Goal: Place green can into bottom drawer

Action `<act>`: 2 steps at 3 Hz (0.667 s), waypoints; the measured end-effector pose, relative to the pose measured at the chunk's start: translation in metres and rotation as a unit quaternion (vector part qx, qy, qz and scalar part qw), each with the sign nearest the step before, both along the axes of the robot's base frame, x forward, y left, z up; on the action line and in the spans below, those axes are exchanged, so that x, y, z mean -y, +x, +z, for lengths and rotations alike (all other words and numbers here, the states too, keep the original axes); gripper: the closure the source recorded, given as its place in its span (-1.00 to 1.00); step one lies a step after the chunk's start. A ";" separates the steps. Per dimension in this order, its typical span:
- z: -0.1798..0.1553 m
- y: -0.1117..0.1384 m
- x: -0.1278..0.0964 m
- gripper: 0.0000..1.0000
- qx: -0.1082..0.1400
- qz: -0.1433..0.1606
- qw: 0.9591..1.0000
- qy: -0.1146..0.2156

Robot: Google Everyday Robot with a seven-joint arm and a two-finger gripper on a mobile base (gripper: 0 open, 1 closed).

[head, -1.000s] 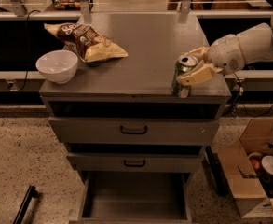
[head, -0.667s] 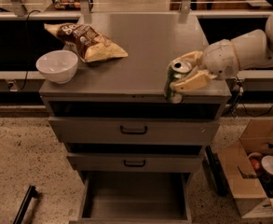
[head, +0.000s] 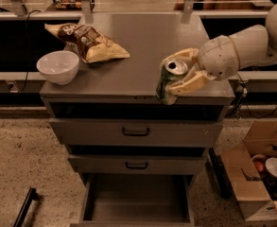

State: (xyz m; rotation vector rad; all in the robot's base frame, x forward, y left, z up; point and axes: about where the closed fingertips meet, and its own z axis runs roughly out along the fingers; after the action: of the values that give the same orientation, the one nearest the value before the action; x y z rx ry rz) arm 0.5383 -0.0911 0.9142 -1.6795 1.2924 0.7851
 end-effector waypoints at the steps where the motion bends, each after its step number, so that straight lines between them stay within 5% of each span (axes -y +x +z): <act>1: -0.005 0.003 0.000 1.00 -0.012 -0.002 1.000 -0.010; 2: -0.043 0.001 0.015 1.00 -0.021 -0.021 0.999 0.012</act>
Offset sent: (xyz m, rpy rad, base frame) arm -0.0197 -0.0928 -0.1360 0.0839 0.0867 -0.2086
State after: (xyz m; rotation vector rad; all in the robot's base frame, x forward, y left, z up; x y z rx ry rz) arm 0.5388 -0.1062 0.8717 -1.6199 1.3380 0.8128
